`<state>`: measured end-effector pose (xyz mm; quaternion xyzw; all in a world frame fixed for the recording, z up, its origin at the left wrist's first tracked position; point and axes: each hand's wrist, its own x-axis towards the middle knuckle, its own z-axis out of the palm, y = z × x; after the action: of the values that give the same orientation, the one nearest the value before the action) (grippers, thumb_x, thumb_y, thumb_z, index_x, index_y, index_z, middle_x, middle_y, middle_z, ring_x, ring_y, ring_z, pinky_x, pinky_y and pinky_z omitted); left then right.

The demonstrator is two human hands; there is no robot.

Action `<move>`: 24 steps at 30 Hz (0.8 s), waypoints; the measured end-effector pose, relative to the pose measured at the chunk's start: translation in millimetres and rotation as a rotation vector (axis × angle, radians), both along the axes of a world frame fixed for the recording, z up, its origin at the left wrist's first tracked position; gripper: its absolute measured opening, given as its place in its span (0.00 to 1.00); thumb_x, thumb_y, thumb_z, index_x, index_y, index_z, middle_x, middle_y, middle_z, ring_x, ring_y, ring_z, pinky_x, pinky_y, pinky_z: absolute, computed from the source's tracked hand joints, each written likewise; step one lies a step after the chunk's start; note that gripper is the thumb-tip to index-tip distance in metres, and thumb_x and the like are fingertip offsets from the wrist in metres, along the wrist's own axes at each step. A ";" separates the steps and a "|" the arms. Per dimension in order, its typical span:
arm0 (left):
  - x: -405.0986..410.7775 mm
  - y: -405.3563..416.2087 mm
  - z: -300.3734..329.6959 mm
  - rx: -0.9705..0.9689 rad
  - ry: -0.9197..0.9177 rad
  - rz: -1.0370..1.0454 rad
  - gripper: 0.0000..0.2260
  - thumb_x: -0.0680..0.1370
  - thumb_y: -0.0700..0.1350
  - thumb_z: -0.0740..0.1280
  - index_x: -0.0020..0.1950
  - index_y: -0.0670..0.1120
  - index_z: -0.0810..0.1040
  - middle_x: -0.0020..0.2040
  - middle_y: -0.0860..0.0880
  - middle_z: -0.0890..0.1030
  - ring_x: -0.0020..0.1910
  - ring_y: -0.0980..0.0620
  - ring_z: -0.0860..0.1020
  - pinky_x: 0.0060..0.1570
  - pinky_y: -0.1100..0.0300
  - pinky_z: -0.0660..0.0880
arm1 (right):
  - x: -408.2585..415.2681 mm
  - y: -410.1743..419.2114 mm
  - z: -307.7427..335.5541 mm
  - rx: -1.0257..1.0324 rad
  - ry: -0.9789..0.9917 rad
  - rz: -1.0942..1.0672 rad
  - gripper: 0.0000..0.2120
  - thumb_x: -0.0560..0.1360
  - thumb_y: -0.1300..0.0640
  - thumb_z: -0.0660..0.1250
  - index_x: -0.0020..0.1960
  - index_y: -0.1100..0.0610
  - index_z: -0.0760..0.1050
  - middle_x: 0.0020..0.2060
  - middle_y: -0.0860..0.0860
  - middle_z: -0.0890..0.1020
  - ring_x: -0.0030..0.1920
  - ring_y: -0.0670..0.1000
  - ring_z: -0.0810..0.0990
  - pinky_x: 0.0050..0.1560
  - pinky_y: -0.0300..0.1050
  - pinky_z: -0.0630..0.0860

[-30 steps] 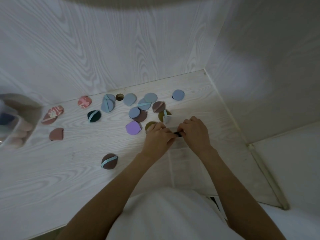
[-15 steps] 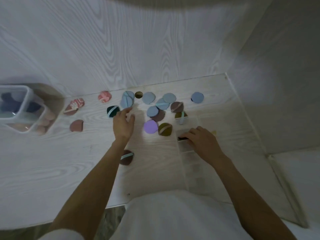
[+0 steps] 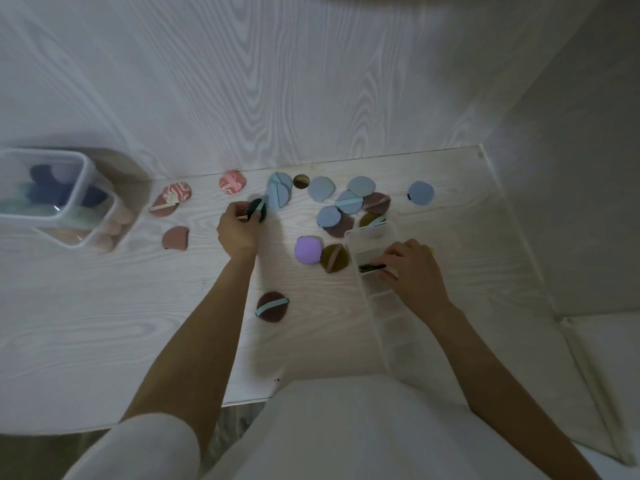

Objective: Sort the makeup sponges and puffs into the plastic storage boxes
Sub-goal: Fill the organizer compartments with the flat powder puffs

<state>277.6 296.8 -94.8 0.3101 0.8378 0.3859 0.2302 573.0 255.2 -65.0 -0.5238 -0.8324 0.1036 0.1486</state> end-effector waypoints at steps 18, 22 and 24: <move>136.8 -48.6 29.2 0.281 0.301 -0.853 0.04 0.70 0.41 0.73 0.44 0.44 0.83 0.38 0.47 0.83 0.35 0.52 0.78 0.37 0.58 0.77 | 6.8 -8.2 -5.0 0.103 0.031 0.004 0.09 0.66 0.63 0.71 0.44 0.54 0.83 0.36 0.50 0.83 0.37 0.56 0.77 0.39 0.42 0.56; 143.8 -44.7 31.0 0.169 0.350 -0.913 0.07 0.72 0.43 0.71 0.48 0.43 0.82 0.39 0.45 0.85 0.36 0.44 0.82 0.36 0.52 0.78 | 8.0 -7.9 -7.3 0.090 0.022 -0.015 0.11 0.63 0.65 0.76 0.44 0.55 0.82 0.36 0.51 0.83 0.38 0.56 0.78 0.39 0.43 0.57; 143.9 -45.3 31.7 0.224 0.425 -0.932 0.05 0.71 0.43 0.69 0.44 0.43 0.81 0.37 0.44 0.83 0.31 0.44 0.81 0.30 0.57 0.76 | 7.1 -9.9 -7.5 0.085 0.039 -0.042 0.11 0.63 0.65 0.76 0.43 0.55 0.82 0.35 0.50 0.83 0.38 0.56 0.78 0.40 0.42 0.58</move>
<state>421.5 251.5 -63.1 0.7441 0.5928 0.2585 0.1676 580.1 245.3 -72.5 -0.5321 -0.8218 0.0751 0.1894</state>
